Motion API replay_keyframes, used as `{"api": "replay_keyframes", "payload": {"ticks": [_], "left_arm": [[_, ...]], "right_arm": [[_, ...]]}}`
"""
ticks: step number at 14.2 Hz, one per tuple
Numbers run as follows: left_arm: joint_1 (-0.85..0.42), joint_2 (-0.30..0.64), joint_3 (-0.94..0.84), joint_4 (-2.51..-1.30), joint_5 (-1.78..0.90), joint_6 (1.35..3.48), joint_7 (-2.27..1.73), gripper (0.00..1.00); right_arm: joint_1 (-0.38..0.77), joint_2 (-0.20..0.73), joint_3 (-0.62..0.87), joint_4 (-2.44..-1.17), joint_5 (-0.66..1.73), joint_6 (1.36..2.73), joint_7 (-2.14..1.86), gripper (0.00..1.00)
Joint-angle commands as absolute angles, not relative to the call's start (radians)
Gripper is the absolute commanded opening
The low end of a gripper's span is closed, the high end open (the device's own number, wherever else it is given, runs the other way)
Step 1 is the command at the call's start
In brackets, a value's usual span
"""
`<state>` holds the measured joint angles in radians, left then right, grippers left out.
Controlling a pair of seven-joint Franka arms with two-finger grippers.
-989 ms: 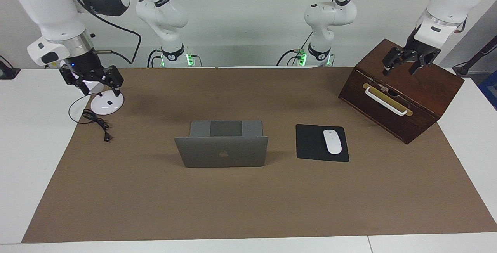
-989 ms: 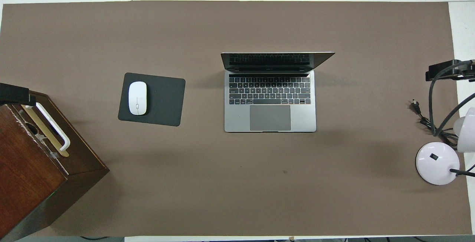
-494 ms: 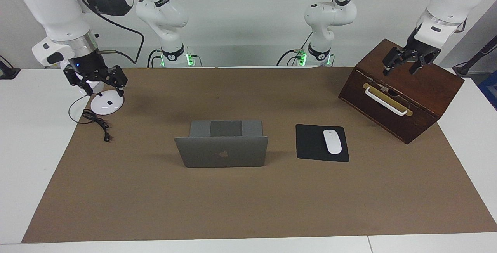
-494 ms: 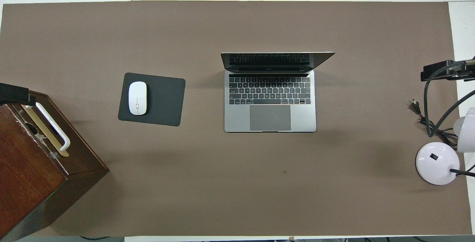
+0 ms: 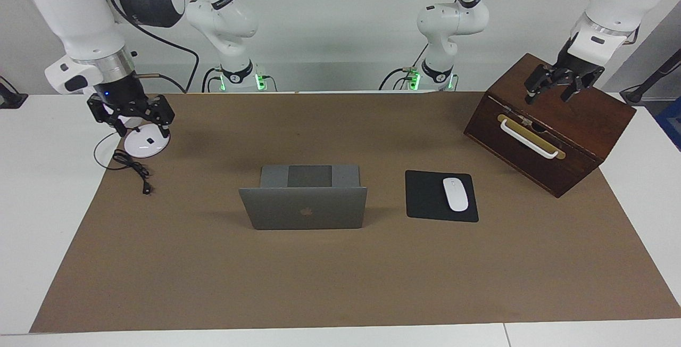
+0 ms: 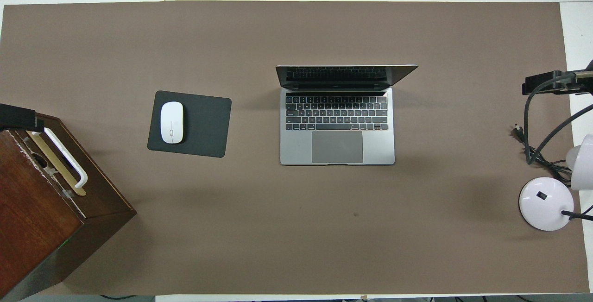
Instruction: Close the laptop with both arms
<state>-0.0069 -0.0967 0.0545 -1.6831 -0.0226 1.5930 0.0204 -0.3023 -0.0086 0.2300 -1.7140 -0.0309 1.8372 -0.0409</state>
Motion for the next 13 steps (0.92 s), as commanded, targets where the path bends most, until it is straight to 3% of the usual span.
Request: {"api": "replay_keyframes", "payload": {"ticks": [1,6,9,11,13], "left_arm": [[-0.005,-0.123,0.052,-1.713,-0.012,1.603,0.029,1.00],[-0.012,-0.123,0.051,-1.713,-0.012,1.600,0.025,1.00],[-0.008,-0.123,0.051,-1.710,-0.012,1.594,0.026,1.00],[-0.014,-0.123,0.045,-1.710,-0.012,1.595,0.026,1.00],[-0.015,-0.123,0.041,-1.712,-0.012,1.598,0.025,1.00]], "right_arm": [[-0.299,0.041,0.230,-1.675,-0.023,1.865,-0.087,1.00],[-0.296,0.276,0.232,-1.419,-0.048,1.839,-0.089,0.95],[-0.270,0.452,0.232,-1.234,-0.070,1.862,-0.089,0.84],[-0.255,0.515,0.232,-1.187,-0.078,1.919,-0.089,0.60],[-0.247,0.557,0.232,-1.186,-0.078,1.988,-0.087,0.28]]}}
